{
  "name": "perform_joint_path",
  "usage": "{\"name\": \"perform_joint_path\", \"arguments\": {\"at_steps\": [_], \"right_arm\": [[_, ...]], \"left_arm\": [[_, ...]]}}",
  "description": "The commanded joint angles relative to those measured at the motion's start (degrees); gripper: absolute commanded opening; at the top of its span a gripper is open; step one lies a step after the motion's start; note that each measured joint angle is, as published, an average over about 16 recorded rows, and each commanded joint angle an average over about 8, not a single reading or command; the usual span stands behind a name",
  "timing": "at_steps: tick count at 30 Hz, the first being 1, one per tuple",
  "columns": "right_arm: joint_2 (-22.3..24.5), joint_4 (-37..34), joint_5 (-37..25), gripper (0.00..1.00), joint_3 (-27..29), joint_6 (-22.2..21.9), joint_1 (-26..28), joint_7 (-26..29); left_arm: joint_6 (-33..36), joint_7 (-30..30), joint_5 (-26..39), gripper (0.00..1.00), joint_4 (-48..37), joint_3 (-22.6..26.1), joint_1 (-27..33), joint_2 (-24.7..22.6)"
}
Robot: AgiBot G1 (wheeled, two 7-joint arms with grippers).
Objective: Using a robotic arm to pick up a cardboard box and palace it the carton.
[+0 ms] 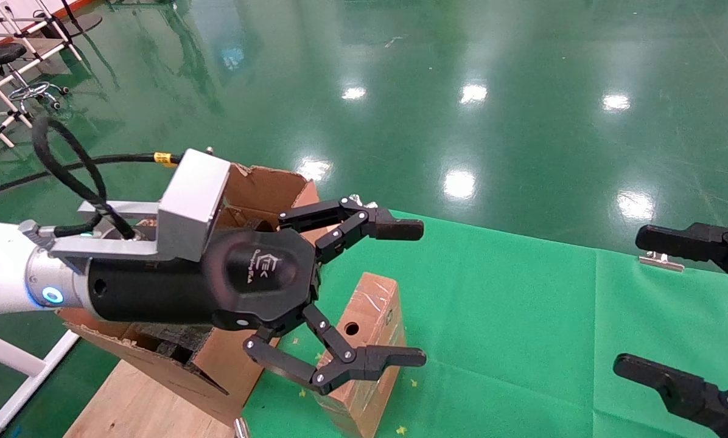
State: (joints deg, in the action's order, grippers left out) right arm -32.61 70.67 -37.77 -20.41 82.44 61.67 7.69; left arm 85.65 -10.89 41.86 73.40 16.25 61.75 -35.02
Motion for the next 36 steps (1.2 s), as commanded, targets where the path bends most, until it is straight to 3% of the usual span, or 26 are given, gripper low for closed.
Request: {"name": "perform_joint_path", "arguments": {"at_steps": [1,10,11,18,19,28,36], "right_arm": [[0.0,0.0,0.0,1.0,0.0,0.0,0.0,0.0],[0.0,0.0,0.0,1.0,0.0,0.0,0.0,0.0],[0.0,0.0,0.0,0.94,0.0,0.0,0.0,0.0],[0.0,0.0,0.0,0.08,0.0,0.0,0.0,0.0],[0.0,0.0,0.0,0.01,0.0,0.0,0.0,0.0],[0.0,0.0,0.0,0.0,0.0,0.0,0.0,0.0],[0.0,0.0,0.0,0.0,0.0,0.0,0.0,0.0]], "left_arm": [[0.0,0.0,0.0,1.0,0.0,0.0,0.0,0.0],[0.0,0.0,0.0,1.0,0.0,0.0,0.0,0.0],[0.0,0.0,0.0,1.0,0.0,0.0,0.0,0.0],[0.0,0.0,0.0,1.0,0.0,0.0,0.0,0.0],[0.0,0.02,0.0,1.0,0.02,-0.03,-0.02,0.0],[-0.47,-2.78,2.28,1.0,0.48,1.14,1.35,0.99],[-1.33,-16.05,13.2,1.0,3.18,6.7,9.16,2.96]]}}
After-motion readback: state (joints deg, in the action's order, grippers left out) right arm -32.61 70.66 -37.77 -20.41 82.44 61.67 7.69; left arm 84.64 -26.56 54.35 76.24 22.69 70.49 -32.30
